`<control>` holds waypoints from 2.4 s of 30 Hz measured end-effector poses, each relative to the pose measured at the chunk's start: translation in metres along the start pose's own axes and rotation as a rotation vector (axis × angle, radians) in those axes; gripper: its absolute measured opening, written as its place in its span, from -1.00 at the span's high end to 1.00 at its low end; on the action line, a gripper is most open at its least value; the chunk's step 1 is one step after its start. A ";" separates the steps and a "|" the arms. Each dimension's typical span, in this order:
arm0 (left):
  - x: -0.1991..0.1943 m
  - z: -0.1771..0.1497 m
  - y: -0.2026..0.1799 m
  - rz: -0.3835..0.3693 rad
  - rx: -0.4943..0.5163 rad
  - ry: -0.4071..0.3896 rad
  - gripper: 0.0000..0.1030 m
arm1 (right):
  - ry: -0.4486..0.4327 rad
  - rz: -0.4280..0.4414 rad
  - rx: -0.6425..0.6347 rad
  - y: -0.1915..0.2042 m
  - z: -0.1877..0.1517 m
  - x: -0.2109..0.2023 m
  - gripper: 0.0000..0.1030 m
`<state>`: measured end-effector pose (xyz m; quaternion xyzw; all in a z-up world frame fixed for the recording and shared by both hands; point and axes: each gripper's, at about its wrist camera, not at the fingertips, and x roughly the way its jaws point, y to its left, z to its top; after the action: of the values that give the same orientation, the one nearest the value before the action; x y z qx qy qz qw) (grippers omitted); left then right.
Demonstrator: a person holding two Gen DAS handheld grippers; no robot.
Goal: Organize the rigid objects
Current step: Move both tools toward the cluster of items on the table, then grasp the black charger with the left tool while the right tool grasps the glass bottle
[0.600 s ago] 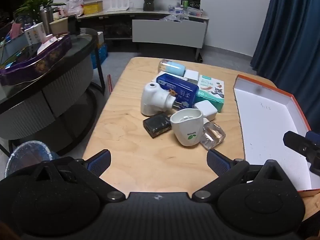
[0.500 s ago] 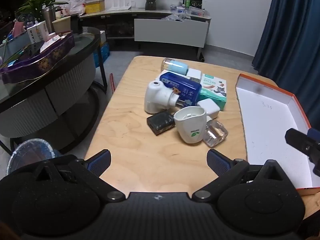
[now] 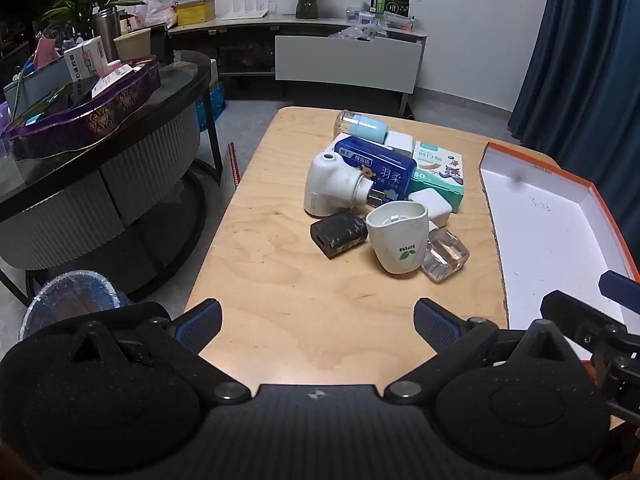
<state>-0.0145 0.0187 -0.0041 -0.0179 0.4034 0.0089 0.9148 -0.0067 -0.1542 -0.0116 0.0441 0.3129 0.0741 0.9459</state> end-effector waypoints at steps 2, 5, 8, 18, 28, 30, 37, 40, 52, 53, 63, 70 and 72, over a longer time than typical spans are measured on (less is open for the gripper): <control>0.001 0.000 0.000 0.001 -0.002 0.000 -1.00 | 0.004 -0.013 -0.003 0.002 0.001 0.001 -0.82; 0.003 0.000 0.000 0.006 -0.004 0.004 -1.00 | 0.001 -0.025 -0.004 0.001 -0.001 0.002 -0.82; 0.008 -0.001 0.004 0.007 -0.011 0.012 -1.00 | 0.003 -0.025 0.003 -0.001 -0.004 0.003 -0.82; 0.025 -0.002 0.014 0.005 -0.039 0.038 -1.00 | 0.035 0.009 0.019 -0.007 -0.004 0.020 -0.82; 0.043 0.002 0.021 0.001 -0.059 0.061 -1.00 | 0.060 0.032 0.030 -0.009 -0.009 0.032 -0.82; 0.044 0.003 0.022 0.000 -0.062 0.060 -1.00 | 0.062 0.033 0.024 -0.010 -0.008 0.035 -0.82; 0.046 0.007 0.028 0.002 -0.068 0.052 -1.00 | 0.082 0.062 -0.020 0.004 -0.005 0.055 -0.82; 0.047 0.009 0.033 0.011 -0.069 0.046 -1.00 | 0.083 0.066 -0.051 0.012 -0.002 0.066 -0.82; 0.063 0.017 0.042 -0.022 -0.044 0.052 -1.00 | 0.123 0.040 -0.074 0.012 0.015 0.097 -0.82; 0.065 0.019 0.042 -0.029 -0.039 0.047 -1.00 | 0.119 0.027 -0.075 0.012 0.016 0.098 -0.82; 0.110 0.044 0.030 -0.137 0.115 0.017 -1.00 | 0.129 0.018 0.004 -0.011 0.024 0.100 -0.82; 0.133 0.042 0.011 -0.175 0.304 -0.003 -0.72 | 0.156 0.023 0.034 -0.023 0.025 0.104 -0.82; 0.137 0.042 0.012 -0.205 0.288 -0.014 -0.64 | 0.161 0.028 0.040 -0.025 0.025 0.107 -0.82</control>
<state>0.1084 0.0328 -0.0768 0.0721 0.3901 -0.1422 0.9068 0.0957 -0.1618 -0.0578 0.0611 0.3886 0.0843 0.9155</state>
